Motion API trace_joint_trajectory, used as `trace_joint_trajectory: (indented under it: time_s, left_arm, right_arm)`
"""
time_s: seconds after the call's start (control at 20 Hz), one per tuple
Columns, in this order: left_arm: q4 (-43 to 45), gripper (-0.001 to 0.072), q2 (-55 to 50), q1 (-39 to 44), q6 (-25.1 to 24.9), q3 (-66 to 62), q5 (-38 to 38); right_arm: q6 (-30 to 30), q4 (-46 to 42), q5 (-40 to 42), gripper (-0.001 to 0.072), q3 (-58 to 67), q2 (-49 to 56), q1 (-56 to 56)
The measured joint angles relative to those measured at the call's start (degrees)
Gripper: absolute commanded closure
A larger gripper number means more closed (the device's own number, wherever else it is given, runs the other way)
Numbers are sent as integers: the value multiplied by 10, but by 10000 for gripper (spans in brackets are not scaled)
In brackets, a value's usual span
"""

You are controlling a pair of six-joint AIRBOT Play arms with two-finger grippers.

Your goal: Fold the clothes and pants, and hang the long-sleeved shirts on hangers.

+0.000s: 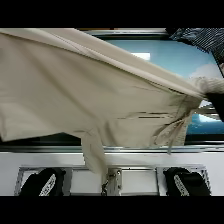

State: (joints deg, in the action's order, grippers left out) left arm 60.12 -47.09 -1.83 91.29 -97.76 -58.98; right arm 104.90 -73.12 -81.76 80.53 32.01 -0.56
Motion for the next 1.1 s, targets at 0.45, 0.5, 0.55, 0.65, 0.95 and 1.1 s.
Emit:
trace_joint_trajectory:
  time_s: [0.45,0.5,0.55,0.65,0.95,1.1]
  left_arm:
    - [-74,704,-342,-1,28,-2,-4]
    - [-82,704,-364,-1,28,-2,-4]
    - [-89,704,-381,-1,28,-2,-5]
    - [-98,704,-399,1,20,-1,-19]
    - [18,704,-327,41,12,137,-49]
    - [56,704,-275,63,16,274,-19]
  right_arm:
    - [-41,-13,40,694,0,334,-12]
    - [-47,-13,65,694,0,361,-12]
    - [-55,-13,87,694,0,380,-12]
    - [-72,-18,120,694,1,406,-12]
    - [-105,-77,132,695,-35,417,-13]
    - [-113,-97,136,694,-100,408,-13]
